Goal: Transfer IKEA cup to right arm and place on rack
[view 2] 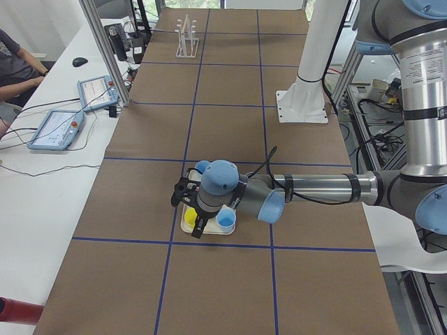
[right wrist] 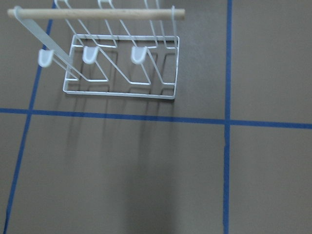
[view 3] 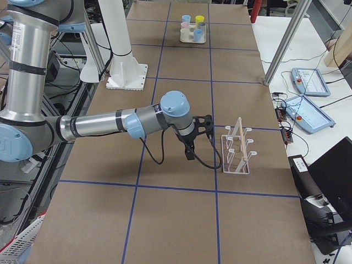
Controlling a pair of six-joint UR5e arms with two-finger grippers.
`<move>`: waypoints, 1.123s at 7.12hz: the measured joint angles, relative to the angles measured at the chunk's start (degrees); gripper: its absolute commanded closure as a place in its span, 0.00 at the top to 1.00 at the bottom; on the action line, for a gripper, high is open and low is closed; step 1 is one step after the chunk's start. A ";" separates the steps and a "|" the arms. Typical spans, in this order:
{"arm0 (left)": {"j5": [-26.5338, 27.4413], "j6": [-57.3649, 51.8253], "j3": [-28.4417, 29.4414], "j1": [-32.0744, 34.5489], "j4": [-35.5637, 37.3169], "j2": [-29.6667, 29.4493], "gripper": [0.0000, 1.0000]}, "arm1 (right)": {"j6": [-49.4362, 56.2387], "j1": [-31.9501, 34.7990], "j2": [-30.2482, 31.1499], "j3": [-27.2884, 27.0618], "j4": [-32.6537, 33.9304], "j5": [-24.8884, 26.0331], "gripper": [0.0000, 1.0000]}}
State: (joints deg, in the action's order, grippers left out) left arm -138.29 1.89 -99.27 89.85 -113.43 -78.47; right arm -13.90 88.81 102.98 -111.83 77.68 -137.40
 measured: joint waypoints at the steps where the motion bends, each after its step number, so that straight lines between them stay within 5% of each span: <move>1: 0.42 0.07 0.18 -0.13 0.11 0.79 1.00 | 0.08 0.00 0.97 0.91 0.06 0.32 0.99; 8: 0.35 0.70 1.08 -0.47 -0.16 3.53 1.00 | 0.48 -1.06 2.55 4.12 0.01 5.16 0.99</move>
State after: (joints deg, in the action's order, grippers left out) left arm -137.94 2.59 -98.20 89.38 -113.59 -74.94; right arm -13.42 87.76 105.53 -107.71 77.69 -132.24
